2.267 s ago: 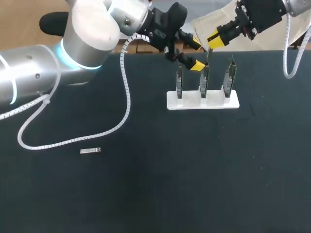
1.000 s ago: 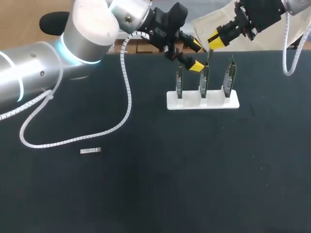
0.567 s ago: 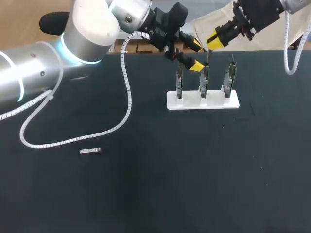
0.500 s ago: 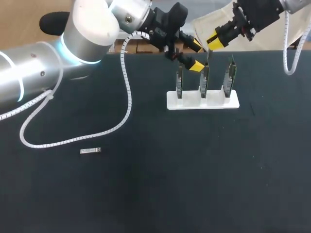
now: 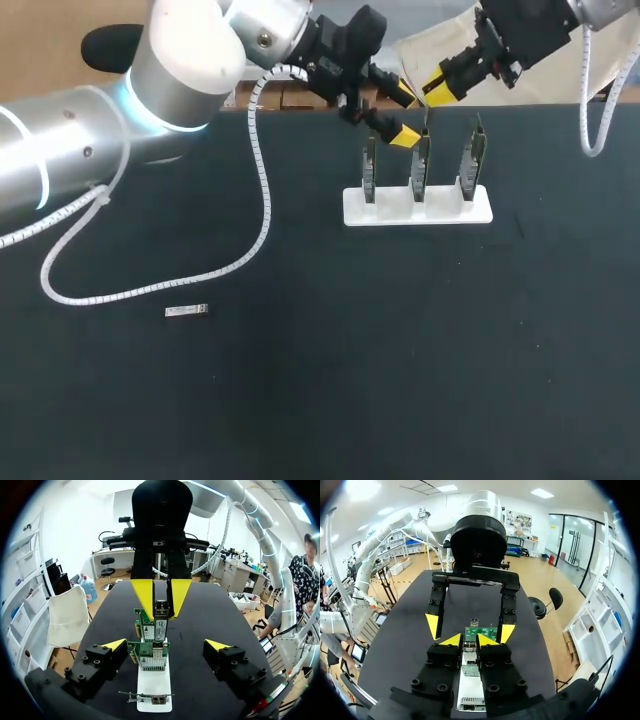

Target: Pick up the optical module with the left hand, and insert it into the network port with the right hand.

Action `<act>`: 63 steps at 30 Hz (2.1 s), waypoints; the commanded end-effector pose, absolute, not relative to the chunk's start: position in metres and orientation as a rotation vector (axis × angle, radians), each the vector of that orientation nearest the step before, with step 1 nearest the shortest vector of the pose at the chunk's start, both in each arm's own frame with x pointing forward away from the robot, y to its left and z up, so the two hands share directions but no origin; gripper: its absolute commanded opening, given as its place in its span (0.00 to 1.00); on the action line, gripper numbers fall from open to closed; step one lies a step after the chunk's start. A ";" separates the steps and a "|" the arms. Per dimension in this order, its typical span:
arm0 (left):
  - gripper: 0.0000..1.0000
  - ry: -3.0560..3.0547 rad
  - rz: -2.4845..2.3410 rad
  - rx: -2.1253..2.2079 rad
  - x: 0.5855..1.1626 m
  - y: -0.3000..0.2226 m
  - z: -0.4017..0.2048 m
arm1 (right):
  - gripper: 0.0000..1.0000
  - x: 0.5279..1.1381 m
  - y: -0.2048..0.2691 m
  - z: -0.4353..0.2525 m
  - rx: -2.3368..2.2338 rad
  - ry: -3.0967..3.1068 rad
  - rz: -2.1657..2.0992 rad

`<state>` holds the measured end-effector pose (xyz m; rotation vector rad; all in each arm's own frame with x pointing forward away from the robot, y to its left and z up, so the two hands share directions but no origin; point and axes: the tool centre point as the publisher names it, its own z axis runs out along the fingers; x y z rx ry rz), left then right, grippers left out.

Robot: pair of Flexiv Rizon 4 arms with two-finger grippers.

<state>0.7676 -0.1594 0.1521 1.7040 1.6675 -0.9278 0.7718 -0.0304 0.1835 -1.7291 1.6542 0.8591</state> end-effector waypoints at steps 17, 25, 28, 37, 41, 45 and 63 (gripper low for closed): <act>1.00 1.672 -0.929 1.709 0.769 -0.160 0.153 | 0.00 0.772 -0.028 0.176 -1.731 1.658 0.877; 1.00 1.672 -0.929 1.709 0.769 -0.160 0.153 | 0.00 0.773 -0.029 0.176 -1.738 1.660 0.871; 1.00 1.672 -0.929 1.709 0.769 -0.160 0.153 | 0.00 0.773 -0.029 0.175 -1.737 1.662 0.868; 1.00 1.672 -0.929 1.709 0.769 -0.160 0.153 | 0.00 0.773 -0.029 0.175 -1.735 1.658 0.872; 1.00 1.672 -0.929 1.709 0.769 -0.160 0.153 | 0.00 0.772 -0.029 0.174 -1.738 1.661 0.873; 1.00 1.672 -0.929 1.709 0.769 -0.160 0.153 | 0.00 0.772 -0.029 0.173 -1.736 1.666 0.873; 1.00 1.672 -0.929 1.709 0.769 -0.160 0.153 | 0.00 0.771 -0.029 0.167 -1.744 1.677 0.871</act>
